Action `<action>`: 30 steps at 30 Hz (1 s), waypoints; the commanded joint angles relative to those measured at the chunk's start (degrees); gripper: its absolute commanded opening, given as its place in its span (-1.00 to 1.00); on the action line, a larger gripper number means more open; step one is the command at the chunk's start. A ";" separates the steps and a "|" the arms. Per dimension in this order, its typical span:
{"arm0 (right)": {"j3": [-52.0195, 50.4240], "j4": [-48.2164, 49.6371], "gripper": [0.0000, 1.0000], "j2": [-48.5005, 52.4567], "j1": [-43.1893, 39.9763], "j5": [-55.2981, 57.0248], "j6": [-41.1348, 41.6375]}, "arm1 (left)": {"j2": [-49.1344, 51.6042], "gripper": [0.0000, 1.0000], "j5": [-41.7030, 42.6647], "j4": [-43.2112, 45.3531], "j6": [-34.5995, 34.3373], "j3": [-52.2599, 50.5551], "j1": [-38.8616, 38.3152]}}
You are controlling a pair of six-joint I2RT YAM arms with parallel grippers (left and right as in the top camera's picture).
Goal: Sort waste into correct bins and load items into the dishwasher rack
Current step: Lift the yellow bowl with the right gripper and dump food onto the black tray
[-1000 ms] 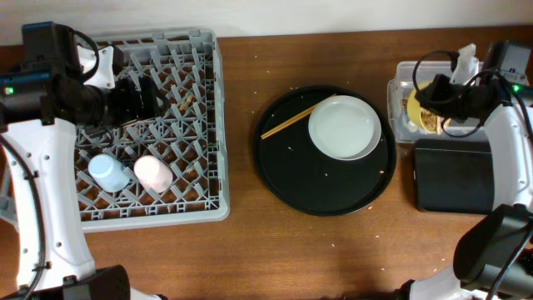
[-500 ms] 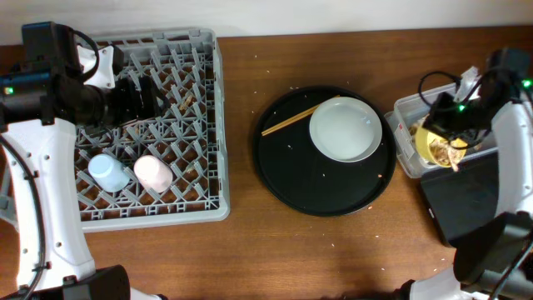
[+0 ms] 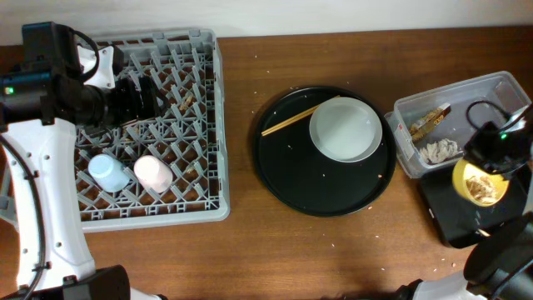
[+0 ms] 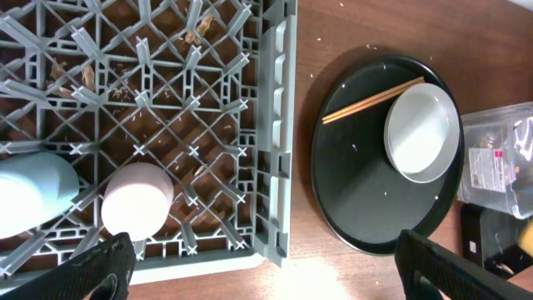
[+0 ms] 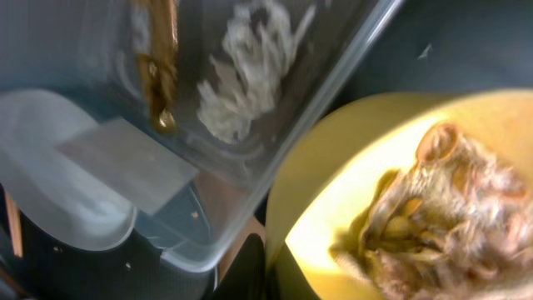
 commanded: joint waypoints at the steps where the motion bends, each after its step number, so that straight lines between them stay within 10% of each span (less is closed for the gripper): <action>1: -6.88 7.13 -0.92 -0.63 0.04 -7.26 -0.79 | -0.13 0.99 0.61 0.13 1.11 0.48 -0.07; 14: -10.51 21.31 -0.92 0.44 0.04 -31.63 -17.92 | -0.13 0.99 0.61 0.13 1.11 0.48 -0.07; 30: -18.49 16.48 -0.92 1.16 -16.92 -55.25 -33.18 | -0.13 0.99 0.61 0.13 1.11 0.48 -0.07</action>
